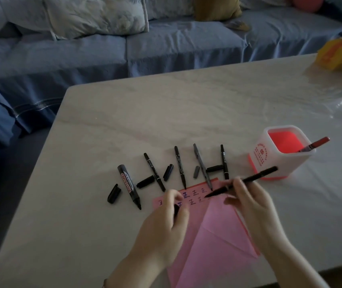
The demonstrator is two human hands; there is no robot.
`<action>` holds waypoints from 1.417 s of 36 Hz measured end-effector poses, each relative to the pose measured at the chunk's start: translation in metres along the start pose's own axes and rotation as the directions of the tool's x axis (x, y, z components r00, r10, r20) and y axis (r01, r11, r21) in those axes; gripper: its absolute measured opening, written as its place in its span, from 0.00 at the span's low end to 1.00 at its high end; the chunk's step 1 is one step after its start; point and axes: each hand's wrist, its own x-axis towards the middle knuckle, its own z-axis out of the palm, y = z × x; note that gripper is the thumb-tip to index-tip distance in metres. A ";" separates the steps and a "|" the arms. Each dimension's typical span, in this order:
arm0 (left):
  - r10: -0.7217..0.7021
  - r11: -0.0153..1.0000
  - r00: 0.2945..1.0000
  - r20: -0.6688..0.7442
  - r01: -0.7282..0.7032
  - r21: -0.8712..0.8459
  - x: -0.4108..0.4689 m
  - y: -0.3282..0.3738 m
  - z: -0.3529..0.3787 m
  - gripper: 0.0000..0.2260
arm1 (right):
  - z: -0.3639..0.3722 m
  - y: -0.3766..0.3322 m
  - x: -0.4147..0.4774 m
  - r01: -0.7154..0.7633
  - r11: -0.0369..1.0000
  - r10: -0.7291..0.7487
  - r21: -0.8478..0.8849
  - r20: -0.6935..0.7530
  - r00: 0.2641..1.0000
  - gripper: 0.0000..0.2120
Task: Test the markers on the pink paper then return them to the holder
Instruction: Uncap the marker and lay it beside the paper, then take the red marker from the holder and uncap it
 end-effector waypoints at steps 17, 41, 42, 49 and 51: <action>-0.038 0.999 0.997 -0.072 0.038 0.001 0.001 0.001 0.019 0.06 | -0.051 0.010 0.068 -0.065 0.378 -0.153 -0.923 -0.132 0.979 0.16; 0.243 0.834 0.968 0.065 -0.243 0.495 0.121 0.052 0.107 0.10 | -0.117 -0.059 0.048 0.099 0.503 -0.557 -0.858 -0.235 0.796 0.17; 0.282 0.839 0.959 0.040 -0.267 0.474 0.118 0.051 0.104 0.09 | -0.118 -0.059 0.052 0.079 0.504 -0.544 -0.860 -0.245 0.802 0.19; 0.369 0.867 0.929 -0.007 -0.342 0.362 0.086 0.044 0.072 0.07 | -0.118 -0.056 0.074 -0.036 0.432 -0.476 -0.901 -0.262 0.839 0.11; 0.359 0.887 0.933 -0.010 -0.337 0.316 0.077 0.039 0.063 0.08 | -0.118 -0.052 0.075 -0.035 0.423 -0.484 -0.905 -0.258 0.836 0.11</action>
